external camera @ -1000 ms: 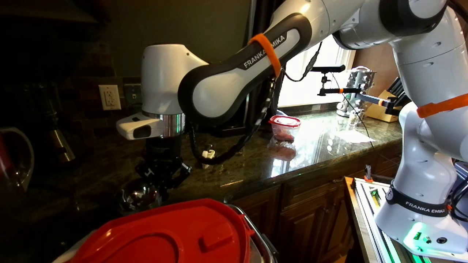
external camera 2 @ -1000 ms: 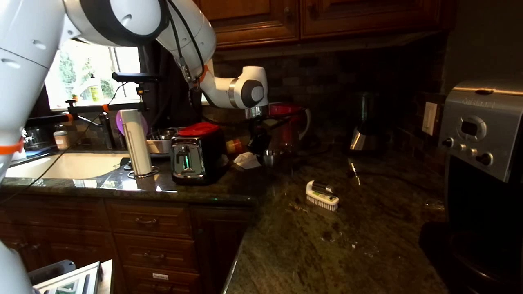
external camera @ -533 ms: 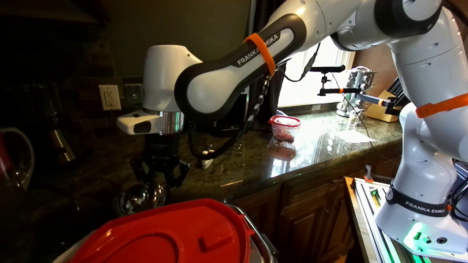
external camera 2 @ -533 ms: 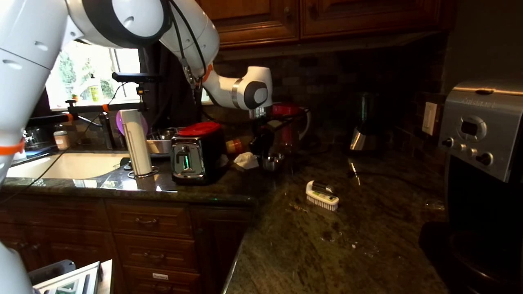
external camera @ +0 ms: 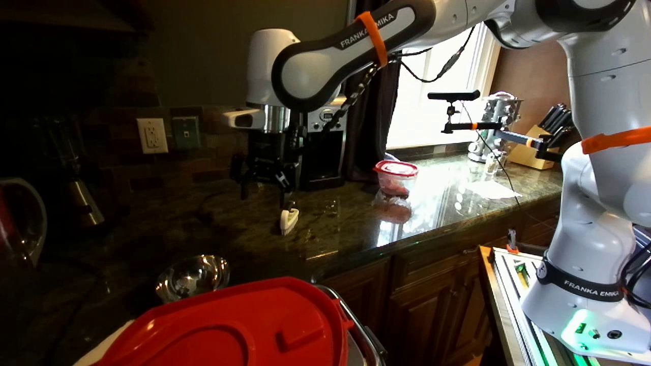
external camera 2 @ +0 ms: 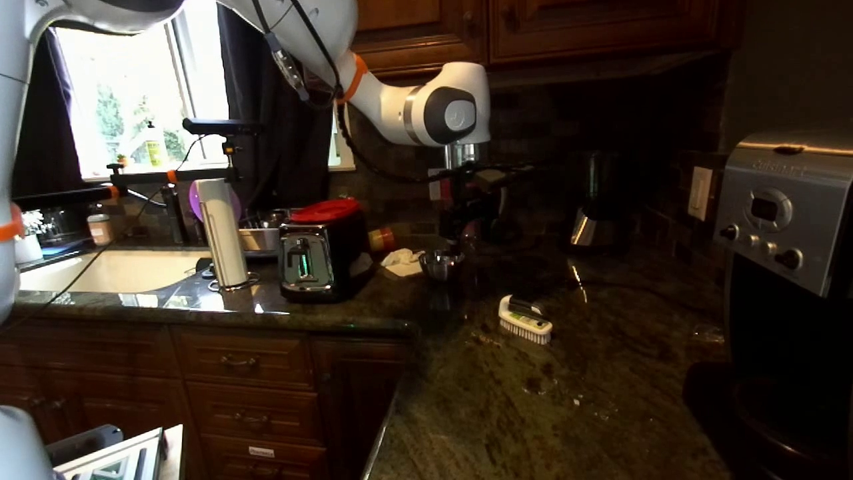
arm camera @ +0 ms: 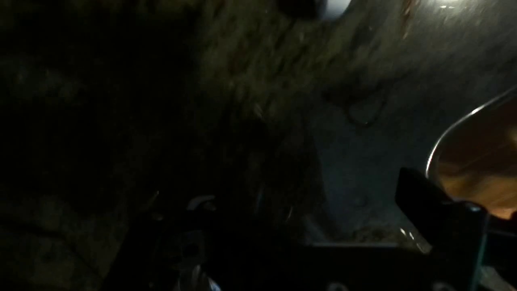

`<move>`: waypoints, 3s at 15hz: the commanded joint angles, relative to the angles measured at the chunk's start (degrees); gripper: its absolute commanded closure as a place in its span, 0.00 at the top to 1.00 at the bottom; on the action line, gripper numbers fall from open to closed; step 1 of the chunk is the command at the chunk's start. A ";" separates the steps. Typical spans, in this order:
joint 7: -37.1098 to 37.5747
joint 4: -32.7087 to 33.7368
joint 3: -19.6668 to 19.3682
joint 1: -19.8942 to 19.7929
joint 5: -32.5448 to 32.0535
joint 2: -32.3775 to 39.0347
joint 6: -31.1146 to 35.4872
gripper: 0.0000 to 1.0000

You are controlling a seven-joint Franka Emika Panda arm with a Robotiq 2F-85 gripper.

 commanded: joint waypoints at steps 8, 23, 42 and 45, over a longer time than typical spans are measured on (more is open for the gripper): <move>-7.68 -4.00 -3.62 -4.46 3.66 -2.31 0.14 1.00; -13.46 -6.15 -6.75 -5.32 1.57 3.03 11.21 1.00; -7.70 -0.49 -8.06 -2.80 -8.77 5.83 4.81 0.06; -15.29 -5.08 -6.81 -5.02 -7.38 0.89 5.82 0.06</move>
